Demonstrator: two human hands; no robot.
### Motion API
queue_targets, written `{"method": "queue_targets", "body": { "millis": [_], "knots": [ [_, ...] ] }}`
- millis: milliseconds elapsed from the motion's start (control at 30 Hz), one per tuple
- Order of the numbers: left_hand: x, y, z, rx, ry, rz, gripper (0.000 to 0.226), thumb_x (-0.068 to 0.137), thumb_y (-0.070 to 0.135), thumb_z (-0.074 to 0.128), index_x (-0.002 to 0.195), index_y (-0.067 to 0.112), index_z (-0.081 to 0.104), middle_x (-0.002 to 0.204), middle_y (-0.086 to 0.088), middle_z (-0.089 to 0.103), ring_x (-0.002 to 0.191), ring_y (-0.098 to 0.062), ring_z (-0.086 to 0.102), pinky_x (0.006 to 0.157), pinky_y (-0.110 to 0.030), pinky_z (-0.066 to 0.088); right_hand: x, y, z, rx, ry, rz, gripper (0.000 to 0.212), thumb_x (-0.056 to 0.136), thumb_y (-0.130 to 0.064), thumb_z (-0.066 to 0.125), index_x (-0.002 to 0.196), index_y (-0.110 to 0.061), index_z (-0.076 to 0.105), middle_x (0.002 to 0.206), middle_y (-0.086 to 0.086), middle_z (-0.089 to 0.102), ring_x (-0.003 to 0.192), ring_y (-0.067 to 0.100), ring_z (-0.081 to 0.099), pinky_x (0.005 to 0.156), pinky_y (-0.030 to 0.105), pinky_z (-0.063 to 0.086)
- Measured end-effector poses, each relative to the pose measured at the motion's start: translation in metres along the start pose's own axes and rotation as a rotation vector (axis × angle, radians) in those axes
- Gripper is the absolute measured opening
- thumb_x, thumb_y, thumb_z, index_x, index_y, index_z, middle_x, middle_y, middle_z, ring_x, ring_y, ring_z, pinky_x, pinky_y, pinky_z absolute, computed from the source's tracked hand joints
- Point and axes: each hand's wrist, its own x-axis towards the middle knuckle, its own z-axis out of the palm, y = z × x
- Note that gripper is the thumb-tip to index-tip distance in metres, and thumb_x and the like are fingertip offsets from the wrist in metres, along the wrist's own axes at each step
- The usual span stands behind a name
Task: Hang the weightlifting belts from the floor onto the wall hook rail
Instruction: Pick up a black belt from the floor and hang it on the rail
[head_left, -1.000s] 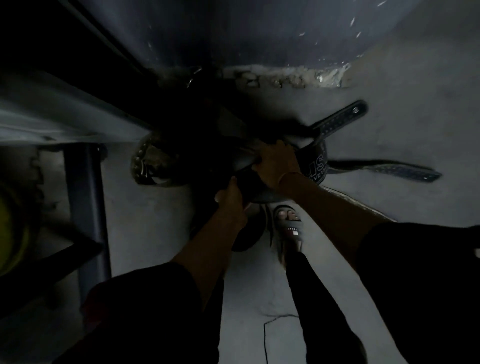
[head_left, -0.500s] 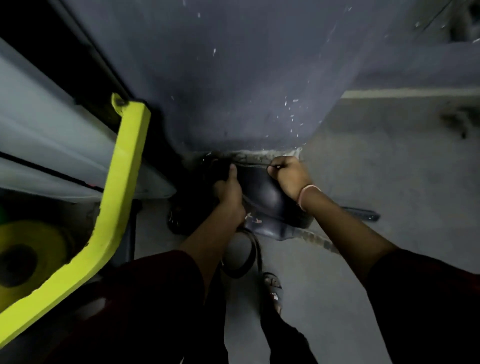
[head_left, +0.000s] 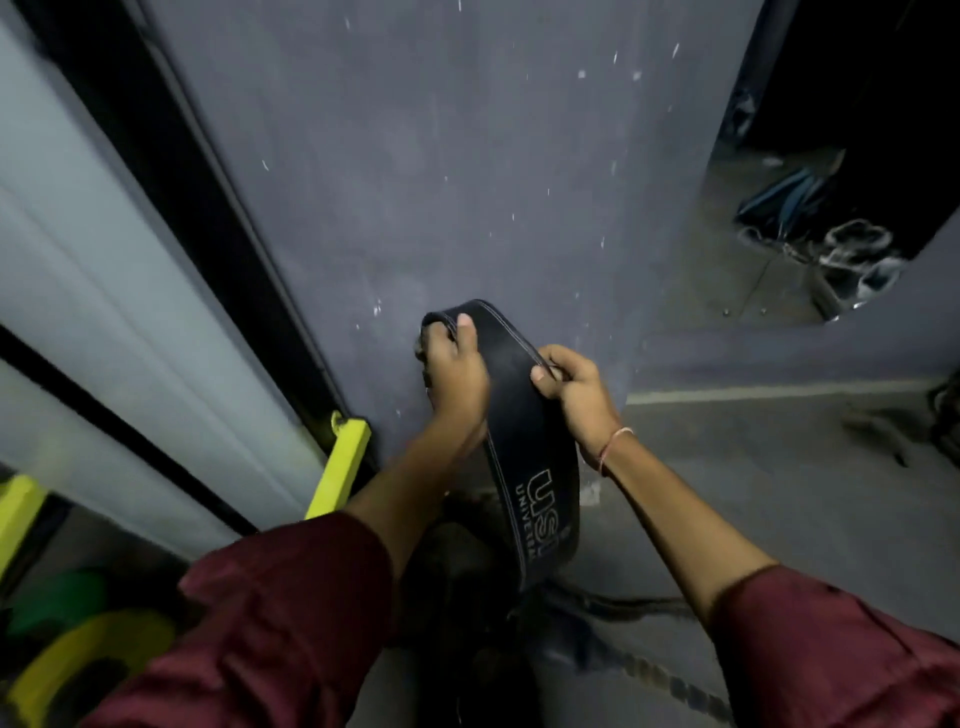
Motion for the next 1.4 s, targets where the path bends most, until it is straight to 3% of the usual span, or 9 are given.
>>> {"method": "queue_targets", "body": {
  "millis": [233,400,500,633,767,900,1033,1233,1400],
  "knots": [
    [0.006,0.122,-0.011,-0.131,-0.327,0.191,0.004,0.087,0.018,0.058,0.088,0.015,0.056,0.085,-0.008,0.056,0.083,-0.02,0.049,0.082,-0.039,0.041,0.008,-0.106,0.016,0.026,0.031,-0.203,0.024,0.096,-0.007,0.057,0.074,-0.011,0.049,0.063,-0.004,0.037,0.059,0.006,0.034,0.053,0.02,0.03],
    [0.013,0.186,-0.023,-0.137,-0.458,0.24,0.02,0.094,-0.004,0.051,0.106,0.006,0.064,0.096,-0.01,0.071,0.092,-0.02,0.065,0.092,-0.042,0.053,0.033,-0.192,0.039,0.127,0.132,-0.319,0.014,0.094,-0.003,0.053,0.081,-0.007,0.058,0.079,0.014,0.058,0.076,0.022,0.054,0.07,0.035,0.047],
    [0.027,0.221,-0.024,-0.178,-0.409,0.257,0.02,0.095,0.026,0.055,0.101,0.009,0.064,0.102,-0.021,0.069,0.093,-0.028,0.064,0.096,-0.052,0.05,0.039,-0.232,0.051,0.105,0.137,-0.414,0.019,0.095,0.005,0.049,0.088,-0.007,0.061,0.085,0.008,0.068,0.079,0.015,0.065,0.073,0.031,0.056],
    [0.055,0.267,-0.013,-0.08,-0.388,0.314,0.071,0.075,0.07,0.052,0.094,0.002,0.061,0.085,-0.019,0.062,0.081,-0.025,0.056,0.078,-0.043,0.048,0.04,-0.26,0.06,0.089,0.172,-0.537,0.02,0.094,0.009,0.048,0.091,-0.005,0.063,0.083,-0.001,0.068,0.075,0.004,0.063,0.069,0.017,0.05],
    [0.056,0.313,-0.01,-0.244,-0.398,0.275,0.032,0.097,0.03,0.055,0.099,-0.001,0.063,0.091,-0.022,0.062,0.084,-0.031,0.058,0.079,-0.045,0.048,0.041,-0.276,0.067,0.035,0.146,-0.577,0.027,0.092,0.009,0.052,0.08,-0.013,0.061,0.071,-0.015,0.065,0.069,-0.003,0.059,0.069,0.016,0.049],
    [0.059,0.319,-0.011,-0.318,-0.4,0.379,0.014,0.098,0.003,0.052,0.089,0.007,0.063,0.086,-0.016,0.063,0.081,-0.026,0.055,0.079,-0.041,0.045,0.041,-0.259,0.063,0.061,0.068,-0.518,0.024,0.09,0.009,0.058,0.112,0.0,0.063,0.111,0.01,0.072,0.105,0.018,0.067,0.098,0.033,0.053],
    [0.059,0.323,-0.012,-0.37,-0.392,0.481,0.014,0.088,0.005,0.056,0.097,0.008,0.066,0.093,-0.014,0.066,0.088,-0.025,0.056,0.086,-0.041,0.044,0.035,-0.226,0.063,0.064,-0.005,-0.413,0.025,0.092,0.002,0.06,0.117,-0.002,0.064,0.115,0.015,0.071,0.108,0.024,0.067,0.1,0.042,0.052],
    [0.052,0.338,-0.002,-0.359,-0.426,0.57,0.016,0.087,0.008,0.055,0.091,0.021,0.063,0.094,-0.008,0.066,0.09,-0.022,0.056,0.087,-0.042,0.045,0.046,-0.297,0.058,0.058,0.192,-0.577,0.015,0.096,-0.004,0.057,0.083,-0.01,0.059,0.072,-0.006,0.057,0.067,0.001,0.049,0.064,0.017,0.042],
    [0.046,0.329,0.008,-0.178,-0.48,0.653,0.012,0.097,0.02,0.051,0.109,0.017,0.055,0.113,-0.011,0.067,0.103,-0.02,0.064,0.096,-0.042,0.051,0.064,-0.353,0.05,0.126,0.252,-0.677,0.01,0.093,-0.007,0.06,0.097,0.002,0.059,0.09,0.017,0.066,0.085,0.025,0.062,0.08,0.044,0.053]
  ]
}}
